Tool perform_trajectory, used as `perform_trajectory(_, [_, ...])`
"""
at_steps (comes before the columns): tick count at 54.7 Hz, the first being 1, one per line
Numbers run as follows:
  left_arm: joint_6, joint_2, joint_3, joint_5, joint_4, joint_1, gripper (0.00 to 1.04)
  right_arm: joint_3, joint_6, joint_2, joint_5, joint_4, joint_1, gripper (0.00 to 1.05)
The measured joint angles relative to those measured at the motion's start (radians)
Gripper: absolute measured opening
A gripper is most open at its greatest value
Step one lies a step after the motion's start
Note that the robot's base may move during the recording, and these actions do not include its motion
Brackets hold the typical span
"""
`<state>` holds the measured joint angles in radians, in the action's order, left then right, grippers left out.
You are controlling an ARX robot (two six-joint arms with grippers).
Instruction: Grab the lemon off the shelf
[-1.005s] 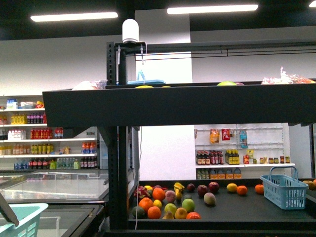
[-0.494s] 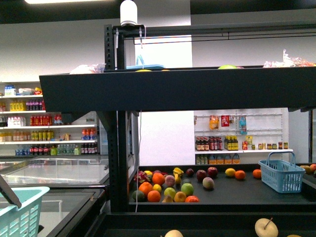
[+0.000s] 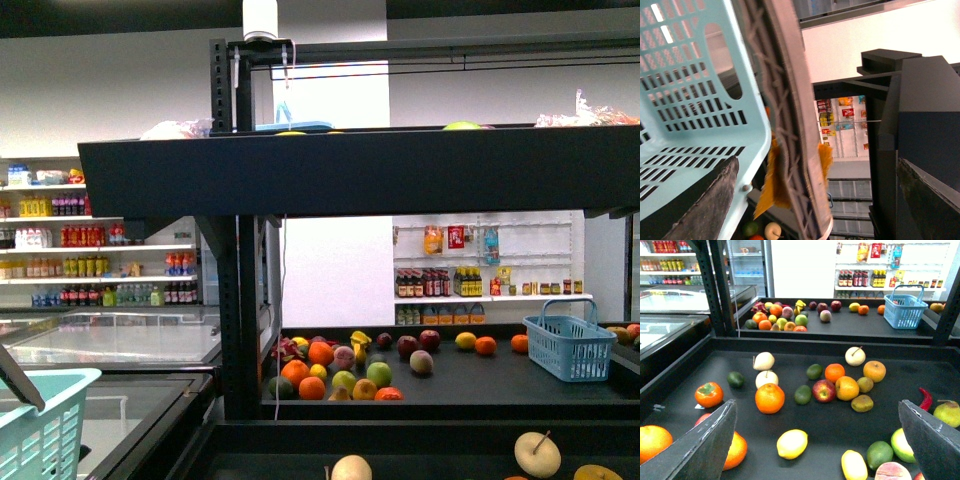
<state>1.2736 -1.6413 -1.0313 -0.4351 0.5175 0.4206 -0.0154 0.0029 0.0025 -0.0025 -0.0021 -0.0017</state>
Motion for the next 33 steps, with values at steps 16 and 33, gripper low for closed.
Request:
perform_trajectory(16, [0.008, -0.104, -0.105, 0.009, 0.054, -0.032, 0.97, 0.000, 0.000, 0.000, 0.000, 0.000, 0.000, 0.97])
perform_trajectory(33, [0.003, -0.149, -0.145, 0.037, 0.052, -0.047, 0.71, 0.000, 0.000, 0.000, 0.000, 0.000, 0.000, 0.97])
